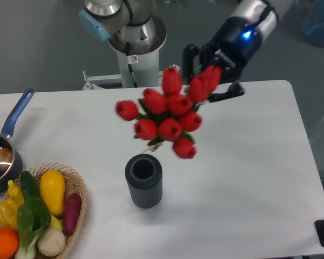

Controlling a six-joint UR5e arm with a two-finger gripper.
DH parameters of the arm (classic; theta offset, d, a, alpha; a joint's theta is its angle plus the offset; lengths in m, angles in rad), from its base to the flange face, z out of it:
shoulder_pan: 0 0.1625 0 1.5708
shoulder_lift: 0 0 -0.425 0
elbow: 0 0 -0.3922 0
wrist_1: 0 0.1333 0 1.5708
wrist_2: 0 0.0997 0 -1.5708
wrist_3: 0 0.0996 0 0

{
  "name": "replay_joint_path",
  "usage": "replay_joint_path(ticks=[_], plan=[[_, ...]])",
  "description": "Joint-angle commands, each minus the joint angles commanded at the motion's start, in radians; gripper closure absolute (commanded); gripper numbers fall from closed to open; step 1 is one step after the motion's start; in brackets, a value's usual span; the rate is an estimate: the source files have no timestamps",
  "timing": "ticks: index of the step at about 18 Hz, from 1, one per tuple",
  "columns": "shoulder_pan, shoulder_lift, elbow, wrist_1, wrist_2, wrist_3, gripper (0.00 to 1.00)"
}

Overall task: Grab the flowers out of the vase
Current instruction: 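Lift the gripped tulip bunch up out of the dark vase, then carry the tulip bunch away from the vase, holding it raised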

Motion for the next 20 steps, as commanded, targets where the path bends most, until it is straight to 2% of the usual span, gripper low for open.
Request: replay_joint_path(ticks=[4,9,11,14,16,19,20], plan=[[0.012,0.002,-0.006,0.0,0.124,0.017,1.0],[-0.011,0.008,-0.044,-0.003,0.46,0.058,1.0],[-0.029,0.009,-0.052,-0.008,0.584,0.122,1.0],[-0.028,0.014,-0.089,-0.023,0.713,0.205,1.0],[-0.018,0.005,-0.11,-0.037,0.825,0.254,1.0],[-0.034,-0.006,-0.109,-0.066,1.006,0.336,1.0],[-0.052,-0.026,-0.103,-0.069,1.046,0.353,1.0]])
